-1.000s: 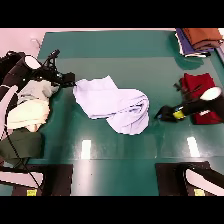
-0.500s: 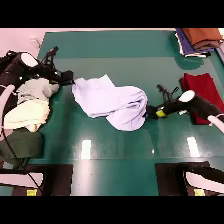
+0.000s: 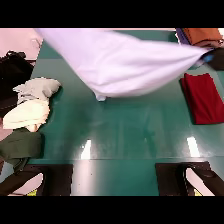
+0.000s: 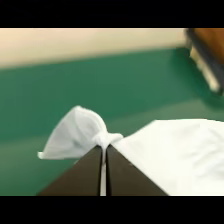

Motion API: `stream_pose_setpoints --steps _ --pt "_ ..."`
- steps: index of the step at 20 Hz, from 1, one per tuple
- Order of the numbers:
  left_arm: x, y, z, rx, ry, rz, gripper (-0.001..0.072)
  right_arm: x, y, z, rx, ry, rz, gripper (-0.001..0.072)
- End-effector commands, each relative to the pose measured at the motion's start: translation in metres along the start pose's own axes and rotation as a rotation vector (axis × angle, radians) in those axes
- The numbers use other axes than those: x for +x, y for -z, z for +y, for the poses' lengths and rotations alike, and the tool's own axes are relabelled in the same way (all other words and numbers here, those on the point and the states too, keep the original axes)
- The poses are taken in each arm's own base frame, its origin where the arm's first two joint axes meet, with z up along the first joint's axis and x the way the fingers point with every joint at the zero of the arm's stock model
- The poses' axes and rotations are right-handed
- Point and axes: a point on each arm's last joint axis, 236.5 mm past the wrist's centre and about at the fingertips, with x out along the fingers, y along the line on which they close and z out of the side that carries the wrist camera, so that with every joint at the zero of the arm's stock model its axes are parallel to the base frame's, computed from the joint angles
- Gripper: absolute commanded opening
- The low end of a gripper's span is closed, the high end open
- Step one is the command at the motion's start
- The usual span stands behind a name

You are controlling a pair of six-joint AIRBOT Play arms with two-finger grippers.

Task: Fold the shirts.

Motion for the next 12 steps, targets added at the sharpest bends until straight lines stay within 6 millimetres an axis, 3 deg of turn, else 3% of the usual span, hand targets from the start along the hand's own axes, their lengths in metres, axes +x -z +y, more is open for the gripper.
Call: stream_pose_setpoints --steps 1,3,6,8,9,10,12 --pt "-0.119 -0.088 -0.045 0.104 0.006 -0.316 0.0024 -0.093 -0.047 0.025 -0.111 0.095 -0.204 0.0018" --pt "-0.159 -0.109 -0.06 0.148 0.007 -0.412 0.0024 -0.118 -0.055 0.025 -0.127 0.151 -0.241 0.0017" --pt "-0.169 -0.12 -0.063 0.175 0.001 -0.452 0.0024 -0.126 -0.053 0.012 -0.09 0.204 -0.182 0.0017" --pt "-0.137 -0.109 -0.051 0.157 -0.002 -0.386 0.0024 -0.11 -0.043 -0.002 -0.017 0.192 -0.099 0.0017" --pt "-0.108 -0.095 -0.041 0.139 -0.003 -0.32 0.0024 -0.098 -0.037 -0.01 0.028 0.175 -0.048 0.0017" --pt "-0.076 -0.076 -0.029 0.114 -0.004 -0.239 0.0024 -0.083 -0.028 -0.022 0.079 0.166 0.02 0.0017" --pt "-0.002 -0.014 -0.001 0.038 -0.002 -0.014 0.0024 -0.052 -0.005 -0.048 0.186 0.143 0.163 0.0017"
